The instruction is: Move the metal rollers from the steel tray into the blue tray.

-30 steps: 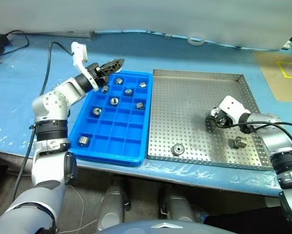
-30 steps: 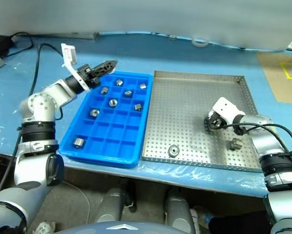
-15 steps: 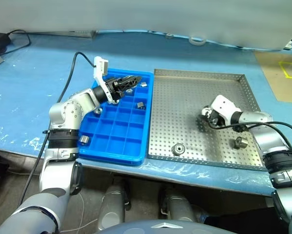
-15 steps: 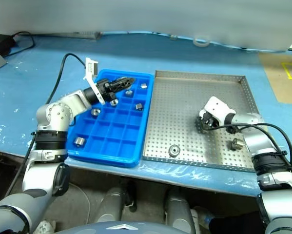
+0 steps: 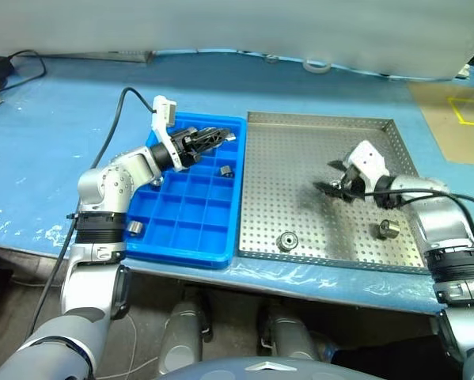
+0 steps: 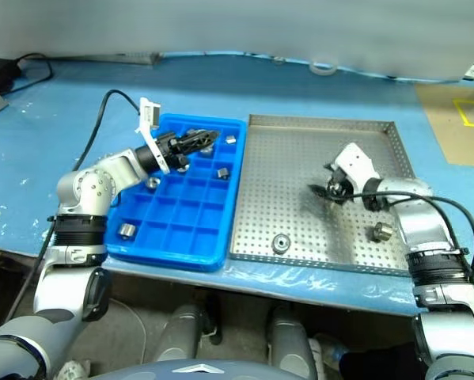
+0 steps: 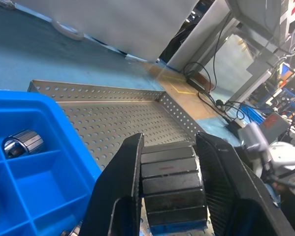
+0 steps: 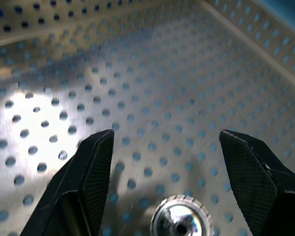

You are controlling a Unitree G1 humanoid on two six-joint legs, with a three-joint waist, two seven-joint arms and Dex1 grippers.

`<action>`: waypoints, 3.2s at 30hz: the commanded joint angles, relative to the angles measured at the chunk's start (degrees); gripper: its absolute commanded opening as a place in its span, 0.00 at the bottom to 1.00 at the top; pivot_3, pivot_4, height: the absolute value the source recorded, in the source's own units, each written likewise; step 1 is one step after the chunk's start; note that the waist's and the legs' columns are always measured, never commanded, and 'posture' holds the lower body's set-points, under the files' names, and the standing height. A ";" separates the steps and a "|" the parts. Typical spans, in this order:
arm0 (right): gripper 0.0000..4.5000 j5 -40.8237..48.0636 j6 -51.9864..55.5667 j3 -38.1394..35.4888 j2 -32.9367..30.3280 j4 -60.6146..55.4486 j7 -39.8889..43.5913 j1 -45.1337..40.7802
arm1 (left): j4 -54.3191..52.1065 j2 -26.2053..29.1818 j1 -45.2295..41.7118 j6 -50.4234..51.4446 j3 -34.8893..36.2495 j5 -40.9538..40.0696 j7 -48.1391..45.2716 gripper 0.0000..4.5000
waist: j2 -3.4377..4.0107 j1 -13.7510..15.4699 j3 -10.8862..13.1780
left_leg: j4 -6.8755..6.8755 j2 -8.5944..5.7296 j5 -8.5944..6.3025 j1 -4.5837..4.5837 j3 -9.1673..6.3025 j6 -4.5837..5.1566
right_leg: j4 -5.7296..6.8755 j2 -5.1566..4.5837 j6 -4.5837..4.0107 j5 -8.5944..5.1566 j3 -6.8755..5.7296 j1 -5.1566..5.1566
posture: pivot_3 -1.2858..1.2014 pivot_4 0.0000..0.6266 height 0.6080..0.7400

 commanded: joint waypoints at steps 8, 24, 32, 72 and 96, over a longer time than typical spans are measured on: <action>0.79 10.35 8.63 -3.91 6.67 -14.33 -3.35 -12.54 | -9.89 8.76 8.34 -0.35 -1.87 1.73 -4.40 0.30 | 0.01 0.04 0.01 | -0.13 0.02 -0.04 -0.01 0.02 -0.25 | -0.06 0.03 0.00 0.00 0.00 -0.05 | 0.47 0.24 1.00; 0.79 2.16 2.80 10.59 14.20 -10.87 -3.11 -7.79 | -23.70 16.71 24.24 -8.13 -8.15 10.40 -5.00 0.30 | -0.10 2.44 -0.01 | -0.99 -0.05 0.56 0.45 0.01 -1.26 | -0.03 0.05 0.04 0.00 0.03 0.00 | 0.52 0.24 1.00; 0.79 1.31 1.13 9.79 14.05 -10.38 -3.58 -6.39 | -22.28 19.93 29.38 -14.43 -4.91 13.02 -6.50 0.30 | -0.12 1.93 -0.02 | -1.20 0.15 0.55 0.49 0.00 -1.24 | -0.09 0.29 0.04 0.00 0.02 -0.08 | 0.52 0.24 1.00; 0.80 -4.33 -3.70 0.61 6.00 5.91 -12.30 -7.20 | -12.36 4.35 7.26 -13.75 -13.92 12.53 -6.81 0.92 | -0.13 3.19 -0.03 | -1.42 0.00 0.68 1.60 0.15 -1.47 | -0.38 0.26 0.02 0.00 0.30 1.06 | 0.48 0.24 1.00; 0.80 0.42 7.00 -8.00 2.40 -13.16 -13.22 7.09 | 3.11 -4.92 0.71 -21.11 -19.57 19.03 -13.81 0.92 | -0.12 -2.52 -0.05 | -0.79 0.14 0.37 1.01 0.11 -0.89 | -0.15 0.29 0.05 0.04 0.20 0.57 | 0.41 0.24 1.00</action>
